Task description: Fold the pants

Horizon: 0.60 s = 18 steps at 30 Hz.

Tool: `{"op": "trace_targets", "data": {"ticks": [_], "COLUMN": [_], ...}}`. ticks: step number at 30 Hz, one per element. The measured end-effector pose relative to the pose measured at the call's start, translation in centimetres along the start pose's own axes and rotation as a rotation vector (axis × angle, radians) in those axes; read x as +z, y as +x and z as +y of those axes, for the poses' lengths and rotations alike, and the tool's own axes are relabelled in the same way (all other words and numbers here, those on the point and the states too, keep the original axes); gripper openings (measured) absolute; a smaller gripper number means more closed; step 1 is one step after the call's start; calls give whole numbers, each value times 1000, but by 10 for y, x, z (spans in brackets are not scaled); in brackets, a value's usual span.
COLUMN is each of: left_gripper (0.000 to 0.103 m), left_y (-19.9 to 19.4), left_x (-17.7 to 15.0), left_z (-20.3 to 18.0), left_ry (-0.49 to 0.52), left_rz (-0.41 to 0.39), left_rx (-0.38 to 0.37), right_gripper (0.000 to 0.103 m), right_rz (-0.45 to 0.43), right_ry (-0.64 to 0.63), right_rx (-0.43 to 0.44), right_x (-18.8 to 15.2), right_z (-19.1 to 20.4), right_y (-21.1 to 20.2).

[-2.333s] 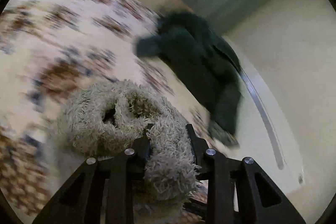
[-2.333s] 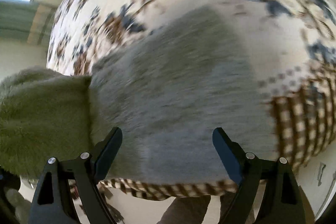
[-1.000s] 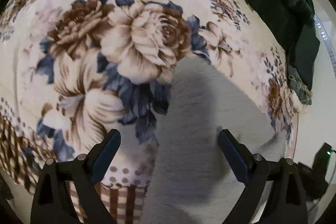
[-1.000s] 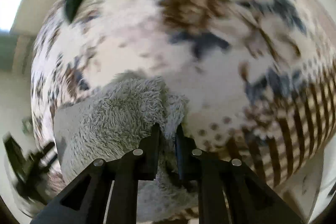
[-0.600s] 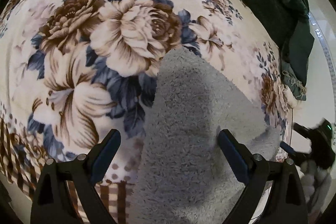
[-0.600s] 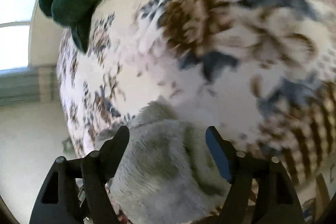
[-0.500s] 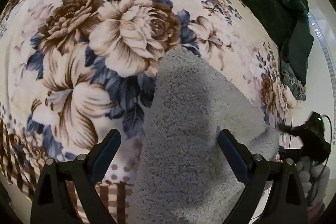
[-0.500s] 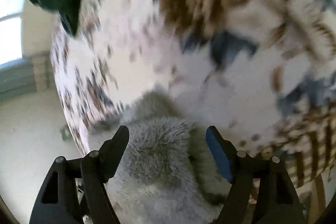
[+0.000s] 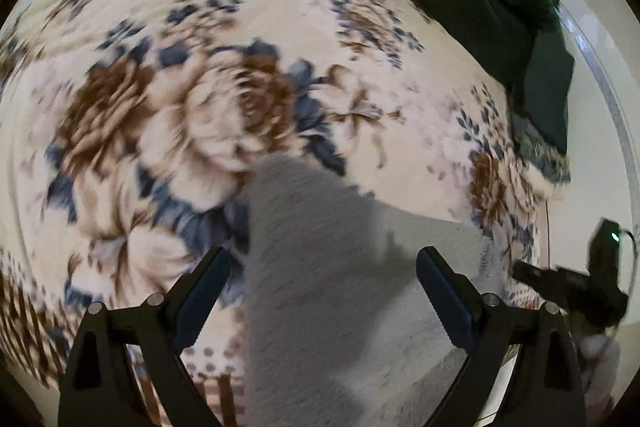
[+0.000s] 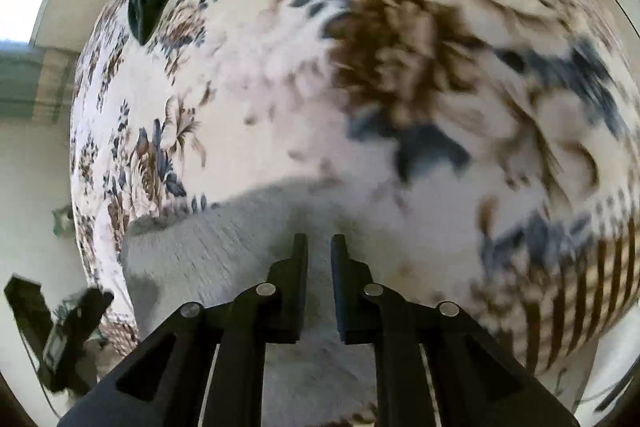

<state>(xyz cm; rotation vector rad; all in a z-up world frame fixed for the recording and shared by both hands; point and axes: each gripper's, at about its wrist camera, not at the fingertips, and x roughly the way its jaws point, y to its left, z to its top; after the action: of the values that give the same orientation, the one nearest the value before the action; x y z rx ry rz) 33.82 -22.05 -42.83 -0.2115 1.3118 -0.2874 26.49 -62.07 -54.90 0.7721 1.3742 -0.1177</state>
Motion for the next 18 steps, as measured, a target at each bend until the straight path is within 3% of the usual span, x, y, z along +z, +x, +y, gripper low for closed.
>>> {"op": "trace_targets", "data": {"ticks": [1, 2, 6, 7, 8, 9, 10, 14, 18], "left_gripper": [95, 95, 95, 95, 95, 95, 95, 95, 95], "left_y": [6, 12, 46, 53, 58, 62, 64, 67, 70], "left_x": [3, 6, 12, 12, 13, 13, 13, 10, 6], "left_z": [-5, -8, -13, -11, -9, -5, -1, 10, 12], "left_ry": [21, 35, 70, 69, 60, 43, 32, -12, -33], "left_rz": [8, 19, 66, 78, 85, 90, 94, 109, 130], "left_rx": [4, 4, 47, 54, 57, 64, 62, 45, 13], "right_gripper": [58, 66, 70, 68, 59, 16, 10, 9, 9], "right_rz": [0, 13, 148, 154, 147, 135, 130, 26, 75], "right_ry": [43, 95, 330, 361, 380, 414, 432, 426, 405], "right_rx": [17, 44, 242, 291, 317, 324, 318, 243, 118], "right_x": [-10, -21, -72, -80, -85, -94, -99, -123, -134], "right_z": [-14, -28, -74, -77, -80, -84, -85, -94, -110], "right_y": [-5, -6, 34, 46, 52, 56, 55, 15, 16]}}
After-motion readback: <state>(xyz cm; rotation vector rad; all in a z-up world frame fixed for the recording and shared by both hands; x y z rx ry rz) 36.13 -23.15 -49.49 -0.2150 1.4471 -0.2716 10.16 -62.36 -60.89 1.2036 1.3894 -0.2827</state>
